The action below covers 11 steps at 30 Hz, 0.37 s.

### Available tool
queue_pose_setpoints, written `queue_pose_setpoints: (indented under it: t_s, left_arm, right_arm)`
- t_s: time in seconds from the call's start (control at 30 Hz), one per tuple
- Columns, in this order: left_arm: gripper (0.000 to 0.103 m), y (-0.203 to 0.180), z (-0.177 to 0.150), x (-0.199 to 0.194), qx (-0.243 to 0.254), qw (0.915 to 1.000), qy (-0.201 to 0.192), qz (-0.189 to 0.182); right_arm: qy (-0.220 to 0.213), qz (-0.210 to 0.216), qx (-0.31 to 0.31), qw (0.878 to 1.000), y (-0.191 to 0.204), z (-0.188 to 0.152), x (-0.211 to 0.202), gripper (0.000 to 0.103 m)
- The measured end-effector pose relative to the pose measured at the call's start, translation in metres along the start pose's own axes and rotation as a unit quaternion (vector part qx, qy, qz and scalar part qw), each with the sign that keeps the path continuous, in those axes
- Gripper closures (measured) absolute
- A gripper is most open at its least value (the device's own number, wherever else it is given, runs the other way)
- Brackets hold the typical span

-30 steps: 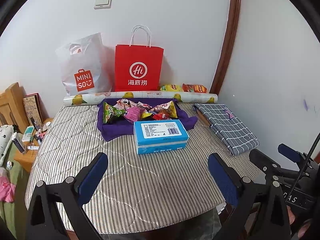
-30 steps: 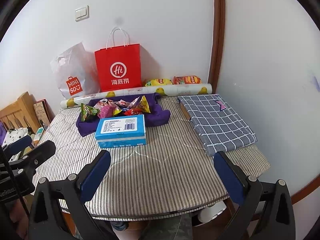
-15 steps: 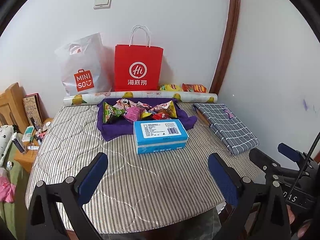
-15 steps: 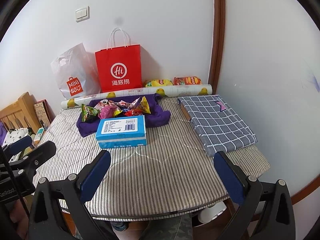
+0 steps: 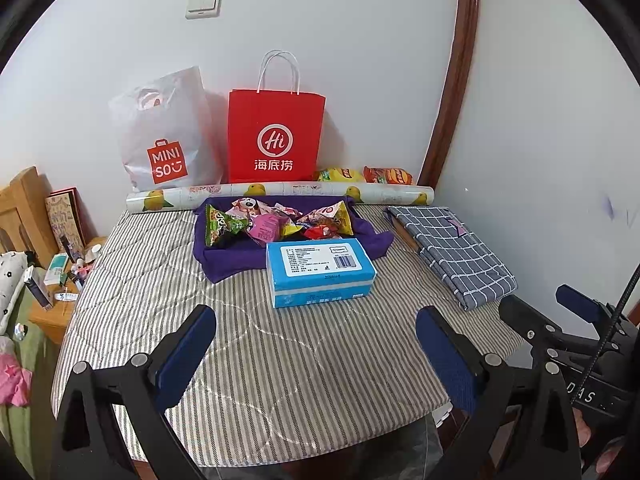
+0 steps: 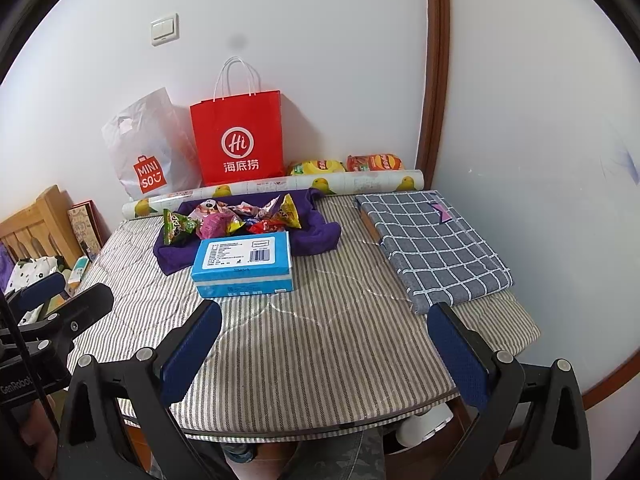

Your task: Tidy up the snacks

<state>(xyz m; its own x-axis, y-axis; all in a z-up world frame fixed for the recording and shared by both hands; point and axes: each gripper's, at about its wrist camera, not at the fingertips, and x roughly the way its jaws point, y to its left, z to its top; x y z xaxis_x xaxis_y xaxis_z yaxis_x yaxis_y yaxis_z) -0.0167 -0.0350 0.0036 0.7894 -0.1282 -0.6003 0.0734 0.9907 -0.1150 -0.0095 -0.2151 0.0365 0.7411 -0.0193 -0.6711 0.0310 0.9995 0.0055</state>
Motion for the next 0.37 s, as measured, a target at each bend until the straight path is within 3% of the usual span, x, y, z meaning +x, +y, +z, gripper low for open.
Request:
queue_pose_setpoints:
  t_s: [0.37]
  left_arm:
    - [0.002,0.0,-0.0005,-0.0003,0.004,1.0,-0.001,-0.001]
  right_arm:
    - [0.0,0.001,0.001,1.0,-0.0007,-0.0002,0.0008,0.002]
